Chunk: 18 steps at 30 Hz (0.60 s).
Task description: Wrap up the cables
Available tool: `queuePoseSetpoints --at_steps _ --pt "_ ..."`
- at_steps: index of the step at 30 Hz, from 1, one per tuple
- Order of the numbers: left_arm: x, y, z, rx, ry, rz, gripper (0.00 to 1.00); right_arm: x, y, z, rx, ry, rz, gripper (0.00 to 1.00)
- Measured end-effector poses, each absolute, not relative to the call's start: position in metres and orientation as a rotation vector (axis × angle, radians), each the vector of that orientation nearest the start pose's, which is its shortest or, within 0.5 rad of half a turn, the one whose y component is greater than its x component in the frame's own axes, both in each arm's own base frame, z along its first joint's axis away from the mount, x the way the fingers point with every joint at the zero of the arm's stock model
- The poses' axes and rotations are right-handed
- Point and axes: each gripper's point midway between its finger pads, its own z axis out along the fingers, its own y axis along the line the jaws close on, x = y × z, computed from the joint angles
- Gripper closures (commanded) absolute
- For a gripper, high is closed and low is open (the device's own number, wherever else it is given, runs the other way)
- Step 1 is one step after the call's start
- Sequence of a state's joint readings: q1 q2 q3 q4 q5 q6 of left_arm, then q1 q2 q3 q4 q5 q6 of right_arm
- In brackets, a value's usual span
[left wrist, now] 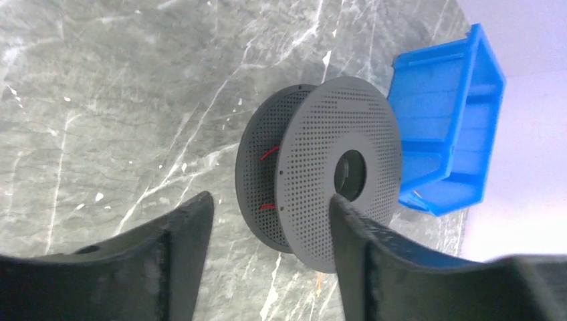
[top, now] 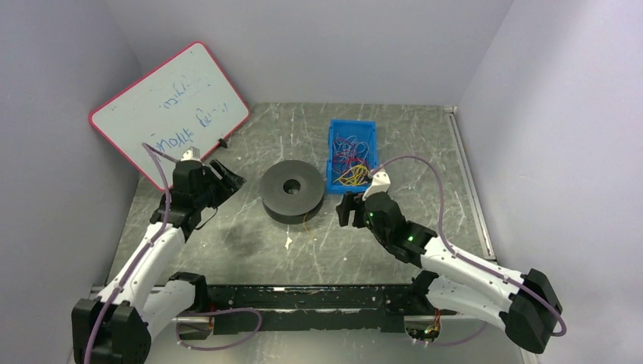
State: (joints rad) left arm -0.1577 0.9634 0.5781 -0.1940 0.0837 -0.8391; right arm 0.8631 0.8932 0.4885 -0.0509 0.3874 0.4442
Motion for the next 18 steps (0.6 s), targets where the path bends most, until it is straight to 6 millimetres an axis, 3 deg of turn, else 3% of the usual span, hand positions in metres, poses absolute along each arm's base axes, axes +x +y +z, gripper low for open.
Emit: queuePoseSetpoints --at_steps 4,8,13,18 --pt "0.293 -0.089 0.160 -0.639 2.091 -0.628 0.00 0.242 0.194 0.124 -0.119 2.092 0.435 0.01" --pt "0.293 -0.087 0.192 -0.559 2.069 -0.603 0.01 0.243 0.190 0.121 -0.068 2.144 0.409 0.00" --pt "0.295 -0.090 0.232 -0.421 2.036 -0.595 0.01 0.247 0.185 0.131 0.004 2.148 0.380 0.00" --pt "0.293 -0.118 0.252 -0.233 2.049 -0.631 0.01 0.252 0.182 0.150 0.042 2.125 0.365 0.00"
